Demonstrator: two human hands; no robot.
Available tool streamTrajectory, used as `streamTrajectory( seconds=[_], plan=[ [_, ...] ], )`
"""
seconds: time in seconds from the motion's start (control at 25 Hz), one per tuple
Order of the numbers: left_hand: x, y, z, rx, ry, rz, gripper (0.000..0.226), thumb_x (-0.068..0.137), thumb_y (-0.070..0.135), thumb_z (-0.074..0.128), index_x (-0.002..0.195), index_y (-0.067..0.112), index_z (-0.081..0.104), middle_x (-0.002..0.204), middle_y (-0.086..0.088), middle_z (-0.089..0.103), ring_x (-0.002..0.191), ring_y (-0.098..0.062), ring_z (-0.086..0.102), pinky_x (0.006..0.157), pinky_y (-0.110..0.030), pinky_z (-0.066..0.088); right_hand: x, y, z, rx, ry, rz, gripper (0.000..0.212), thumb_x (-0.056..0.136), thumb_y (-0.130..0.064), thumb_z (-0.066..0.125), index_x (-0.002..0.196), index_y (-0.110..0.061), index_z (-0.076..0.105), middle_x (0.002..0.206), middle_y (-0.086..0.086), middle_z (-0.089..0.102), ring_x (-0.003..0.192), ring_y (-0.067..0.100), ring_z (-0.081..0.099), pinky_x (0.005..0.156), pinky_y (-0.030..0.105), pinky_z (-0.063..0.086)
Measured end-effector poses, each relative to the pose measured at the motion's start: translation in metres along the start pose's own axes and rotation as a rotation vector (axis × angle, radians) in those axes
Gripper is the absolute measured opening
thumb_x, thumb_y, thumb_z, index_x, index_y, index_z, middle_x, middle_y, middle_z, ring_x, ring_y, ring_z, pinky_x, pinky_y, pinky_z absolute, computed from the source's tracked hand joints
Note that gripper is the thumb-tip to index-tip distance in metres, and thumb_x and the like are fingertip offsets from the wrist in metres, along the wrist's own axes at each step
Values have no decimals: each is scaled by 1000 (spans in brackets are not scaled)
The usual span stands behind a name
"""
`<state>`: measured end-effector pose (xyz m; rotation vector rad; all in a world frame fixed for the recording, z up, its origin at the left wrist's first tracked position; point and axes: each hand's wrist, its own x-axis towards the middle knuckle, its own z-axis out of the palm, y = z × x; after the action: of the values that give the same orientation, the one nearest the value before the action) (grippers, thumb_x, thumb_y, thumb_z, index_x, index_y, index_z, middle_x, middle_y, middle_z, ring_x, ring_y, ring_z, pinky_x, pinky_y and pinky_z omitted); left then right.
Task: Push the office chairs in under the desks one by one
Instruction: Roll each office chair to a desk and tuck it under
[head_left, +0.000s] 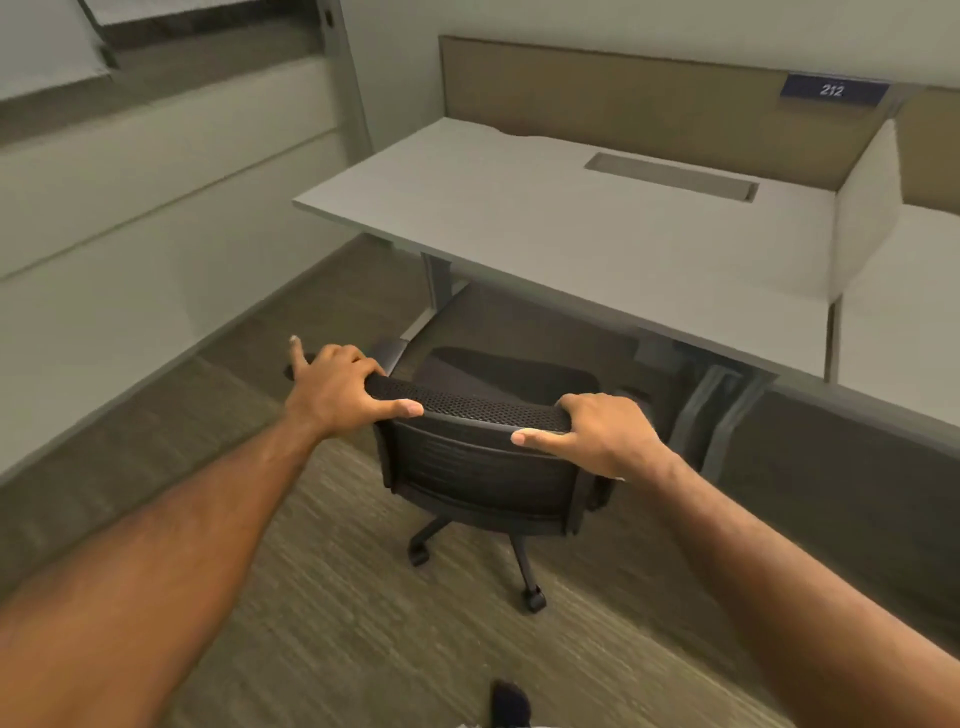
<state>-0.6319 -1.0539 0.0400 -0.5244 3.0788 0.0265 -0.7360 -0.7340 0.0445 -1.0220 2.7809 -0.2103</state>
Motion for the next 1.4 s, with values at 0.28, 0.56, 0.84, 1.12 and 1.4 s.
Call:
streamTrajectory(
  seconds=[0.28, 0.56, 0.84, 1.12, 1.4],
  plan=[
    [103, -78, -3, -89, -28, -73, 120, 36, 113, 20, 117, 37, 67, 127, 3, 61, 133, -23, 44, 114, -76, 5, 115, -39, 5, -23, 159, 34, 90, 68, -102, 21, 73, -19, 56, 64, -5, 59, 60, 12, 55, 60, 35, 50],
    [221, -179, 1, -102, -38, 24, 118, 38, 112, 20, 117, 37, 66, 130, 3, 61, 134, -23, 44, 114, -76, 7, 232, -103, 3, 10, 188, 90, 79, 71, -98, 28, 65, -21, 44, 63, -3, 55, 58, 12, 50, 53, 29, 31],
    [325, -267, 0, -104, -73, 119, 118, 39, 112, 21, 119, 37, 64, 136, 2, 58, 137, -23, 42, 114, -75, 8, 334, -164, 12, -15, 241, 200, 81, 69, -99, 22, 64, -22, 43, 63, -4, 54, 59, 12, 51, 57, 32, 36],
    [380, -307, 1, -93, -52, 162, 113, 41, 111, 23, 117, 38, 64, 135, 2, 59, 136, -24, 43, 114, -74, 8, 389, -187, 16, -12, 272, 263, 84, 71, -100, 24, 68, -20, 51, 64, -4, 56, 61, 13, 54, 64, 36, 49],
    [389, -308, 2, -123, -22, 207, 115, 46, 110, 21, 122, 33, 63, 137, -1, 59, 135, -27, 44, 115, -72, 8, 396, -183, 16, -7, 270, 309, 92, 73, -99, 27, 98, -19, 66, 91, -2, 68, 84, 16, 61, 84, 41, 52]
  ],
)
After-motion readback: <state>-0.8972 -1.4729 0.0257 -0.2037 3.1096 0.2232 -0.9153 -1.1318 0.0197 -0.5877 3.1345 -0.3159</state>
